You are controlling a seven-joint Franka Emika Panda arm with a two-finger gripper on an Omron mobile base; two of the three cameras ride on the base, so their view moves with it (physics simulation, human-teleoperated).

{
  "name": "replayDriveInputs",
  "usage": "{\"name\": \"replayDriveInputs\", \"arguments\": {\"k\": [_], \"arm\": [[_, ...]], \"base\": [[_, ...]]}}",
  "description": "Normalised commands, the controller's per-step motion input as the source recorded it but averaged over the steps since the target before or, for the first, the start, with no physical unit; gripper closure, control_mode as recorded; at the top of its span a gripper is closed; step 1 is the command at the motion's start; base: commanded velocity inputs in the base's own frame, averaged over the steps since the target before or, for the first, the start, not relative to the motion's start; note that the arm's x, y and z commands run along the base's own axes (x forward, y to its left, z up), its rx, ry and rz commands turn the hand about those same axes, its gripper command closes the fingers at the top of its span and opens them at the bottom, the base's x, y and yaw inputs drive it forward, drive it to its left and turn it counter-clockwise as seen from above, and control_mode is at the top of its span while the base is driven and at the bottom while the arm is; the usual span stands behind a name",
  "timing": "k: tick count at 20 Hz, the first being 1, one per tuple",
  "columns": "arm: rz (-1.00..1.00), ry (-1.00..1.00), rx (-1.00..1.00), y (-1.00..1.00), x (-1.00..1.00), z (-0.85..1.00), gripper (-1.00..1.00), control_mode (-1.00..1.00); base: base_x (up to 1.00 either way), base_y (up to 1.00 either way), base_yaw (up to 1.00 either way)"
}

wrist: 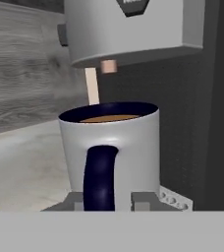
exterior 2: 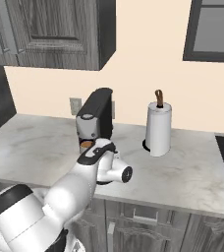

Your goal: Pick up the brewed coffee from the coffee machine and place it next to the breakfast plate on the dining counter.

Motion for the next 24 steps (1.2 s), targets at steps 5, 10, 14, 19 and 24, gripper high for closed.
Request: {"name": "replayDriveInputs", "arguments": {"k": [5,10,14,19,24], "arm": [[0.0,0.01,0.0,-0.05,-0.17,0.0,1.0,-1.0],[0.0,0.0,0.02,-0.31,-0.67,0.09,1.0,-1.0],[0.0,-0.01,0.01,0.0,-0.68,0.91,1.0,-1.0],[0.0,0.0,0.0,0.01,-0.5,1.0,1.0,-1.0],[0.0,0.02,0.0,0.03,-0.32,0.5,1.0,-1.0]], "base": [[0.0,0.0,0.0],[0.0,0.0,0.0],[0.0,0.0,0.0],[0.0,0.0,0.0],[0.0,0.0,0.0]]}}
